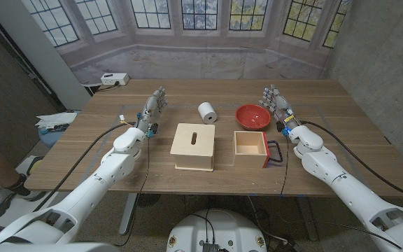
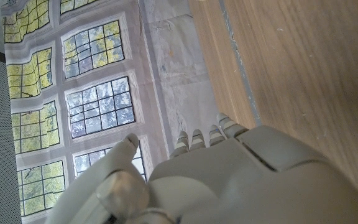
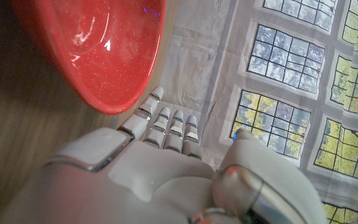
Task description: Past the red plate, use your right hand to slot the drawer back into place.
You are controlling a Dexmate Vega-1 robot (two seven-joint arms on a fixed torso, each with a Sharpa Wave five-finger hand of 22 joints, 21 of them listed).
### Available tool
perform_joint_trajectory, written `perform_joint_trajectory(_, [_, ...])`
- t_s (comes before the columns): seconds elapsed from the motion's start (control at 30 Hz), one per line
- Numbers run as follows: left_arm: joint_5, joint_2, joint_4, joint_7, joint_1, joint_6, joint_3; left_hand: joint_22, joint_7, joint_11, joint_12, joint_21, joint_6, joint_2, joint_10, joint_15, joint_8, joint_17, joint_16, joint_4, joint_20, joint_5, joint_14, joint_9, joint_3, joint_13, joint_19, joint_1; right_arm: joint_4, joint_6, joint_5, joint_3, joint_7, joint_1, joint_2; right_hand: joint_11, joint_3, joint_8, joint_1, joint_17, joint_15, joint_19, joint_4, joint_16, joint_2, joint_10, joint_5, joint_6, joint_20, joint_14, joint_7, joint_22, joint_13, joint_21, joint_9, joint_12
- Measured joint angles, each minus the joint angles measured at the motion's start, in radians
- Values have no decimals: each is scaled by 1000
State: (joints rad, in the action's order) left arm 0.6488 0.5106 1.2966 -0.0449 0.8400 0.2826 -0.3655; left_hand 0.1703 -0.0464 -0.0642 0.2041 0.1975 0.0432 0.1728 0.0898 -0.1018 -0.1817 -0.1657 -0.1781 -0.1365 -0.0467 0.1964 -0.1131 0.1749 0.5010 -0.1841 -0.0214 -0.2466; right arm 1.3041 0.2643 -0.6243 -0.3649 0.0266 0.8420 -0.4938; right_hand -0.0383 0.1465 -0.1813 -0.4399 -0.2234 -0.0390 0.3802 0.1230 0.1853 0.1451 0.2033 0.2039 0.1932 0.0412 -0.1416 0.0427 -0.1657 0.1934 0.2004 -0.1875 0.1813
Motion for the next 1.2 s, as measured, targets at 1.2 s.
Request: perform_joint_trajectory(1.2, [-27, -13, -94, -111, -38, -20, 36, 0, 0, 0, 0, 0, 0, 3, 0, 0, 0, 0, 0, 25, -5, 0, 0, 0, 25, 0, -5, -23, 247, -171, 187, 107, -96, 110, 7, 0, 23, -4, -34, 19, 0, -1, -35, 0, -8, 0, 0, 0, 0, 0, 0, 0, 0, -4, 1, 4])
